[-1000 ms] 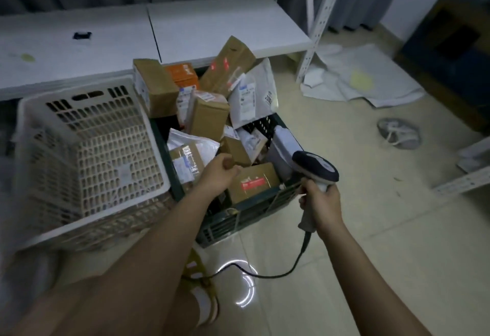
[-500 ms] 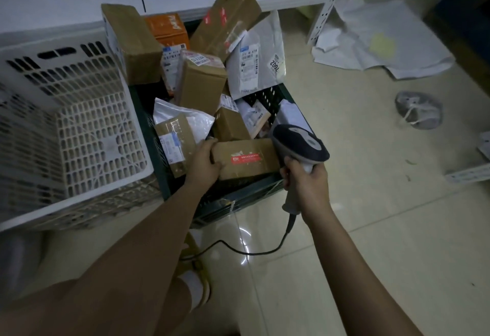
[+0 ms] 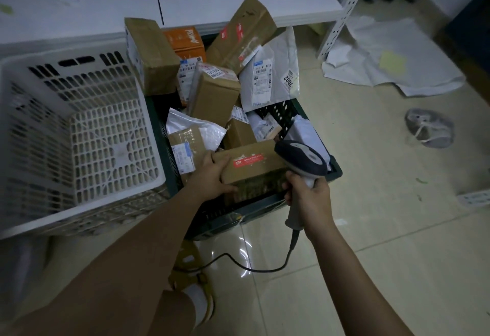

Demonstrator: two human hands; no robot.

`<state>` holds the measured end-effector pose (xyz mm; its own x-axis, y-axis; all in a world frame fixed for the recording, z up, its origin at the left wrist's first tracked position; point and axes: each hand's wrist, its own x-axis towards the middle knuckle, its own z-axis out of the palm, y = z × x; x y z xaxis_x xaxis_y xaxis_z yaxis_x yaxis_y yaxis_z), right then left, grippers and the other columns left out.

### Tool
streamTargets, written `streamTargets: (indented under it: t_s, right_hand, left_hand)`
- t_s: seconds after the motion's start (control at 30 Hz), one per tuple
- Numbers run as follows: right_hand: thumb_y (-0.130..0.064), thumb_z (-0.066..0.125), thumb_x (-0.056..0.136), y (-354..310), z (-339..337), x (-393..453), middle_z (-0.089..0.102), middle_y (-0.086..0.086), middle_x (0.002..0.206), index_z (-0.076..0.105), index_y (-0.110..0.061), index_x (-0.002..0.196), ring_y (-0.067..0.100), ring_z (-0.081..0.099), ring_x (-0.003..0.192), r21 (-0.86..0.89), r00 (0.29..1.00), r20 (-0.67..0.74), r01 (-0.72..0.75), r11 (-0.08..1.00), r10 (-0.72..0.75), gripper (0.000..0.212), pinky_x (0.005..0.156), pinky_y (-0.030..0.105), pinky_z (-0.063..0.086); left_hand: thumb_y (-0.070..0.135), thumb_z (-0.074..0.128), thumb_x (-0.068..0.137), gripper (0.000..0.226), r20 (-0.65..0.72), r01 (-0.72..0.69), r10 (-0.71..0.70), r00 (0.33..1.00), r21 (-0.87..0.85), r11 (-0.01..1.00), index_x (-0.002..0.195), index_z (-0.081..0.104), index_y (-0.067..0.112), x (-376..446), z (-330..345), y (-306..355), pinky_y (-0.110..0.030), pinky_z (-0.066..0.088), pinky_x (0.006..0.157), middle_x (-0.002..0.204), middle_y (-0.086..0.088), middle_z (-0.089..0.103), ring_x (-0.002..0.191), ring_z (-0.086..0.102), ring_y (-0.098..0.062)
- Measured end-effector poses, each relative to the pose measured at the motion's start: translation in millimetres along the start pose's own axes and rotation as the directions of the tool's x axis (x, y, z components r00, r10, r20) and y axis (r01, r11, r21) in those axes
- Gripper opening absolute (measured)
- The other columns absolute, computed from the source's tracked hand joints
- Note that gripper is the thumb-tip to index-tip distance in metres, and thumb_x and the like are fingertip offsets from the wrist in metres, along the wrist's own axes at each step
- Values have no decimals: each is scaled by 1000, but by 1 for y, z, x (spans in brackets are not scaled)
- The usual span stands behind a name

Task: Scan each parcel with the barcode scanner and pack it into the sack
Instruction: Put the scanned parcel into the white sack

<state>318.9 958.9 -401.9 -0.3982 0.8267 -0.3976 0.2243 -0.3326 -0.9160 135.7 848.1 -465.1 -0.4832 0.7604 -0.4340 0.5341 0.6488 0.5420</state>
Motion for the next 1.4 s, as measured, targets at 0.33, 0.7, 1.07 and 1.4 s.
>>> streamTargets:
  t_s: [0.33, 0.7, 1.07, 1.4]
  right_hand:
    - [-10, 63, 91, -15, 12, -33, 61, 4, 71, 56, -9, 111, 13, 54, 53, 26, 998, -13, 58, 998, -58, 21, 51, 25, 47]
    - [-18, 73, 85, -36, 71, -79, 67, 5, 114, 58, -8, 121, 22, 62, 109, 0, 989, -6, 146, 989, -146, 40, 96, 38, 49]
    - [-8, 76, 82, -20, 134, -122, 55, 2, 125, 43, -9, 136, 15, 52, 115, -88, 976, 171, 155, 984, -138, 64, 93, 27, 42]
    - [-13, 73, 85, -12, 153, -123, 62, 2, 116, 51, -8, 131, 11, 56, 103, -89, 969, 218, 136, 987, -114, 51, 65, 4, 44]
  left_hand:
    - [56, 77, 70, 64, -303, -62, -199, 932, -674, 736, 124, 54, 30, -50, -79, 7, -34, 55, 89, 121, 3, 55, 106, 59, -14]
    - [54, 53, 92, 27, -31, 165, -404, 914, -882, 442, 106, 59, 31, -162, -94, -38, -34, 58, 76, 106, 1, 63, 95, 63, -16]
    - [43, 35, 102, 52, -196, 206, -443, 875, -677, 706, 146, 28, 17, -181, -78, -52, -37, 48, 87, 137, -14, 50, 114, 55, -32]
    - [80, 66, 58, 117, -156, 158, -362, 919, -696, 701, 147, 18, 22, -180, -78, -68, -40, 46, 101, 137, 1, 45, 122, 50, -21]
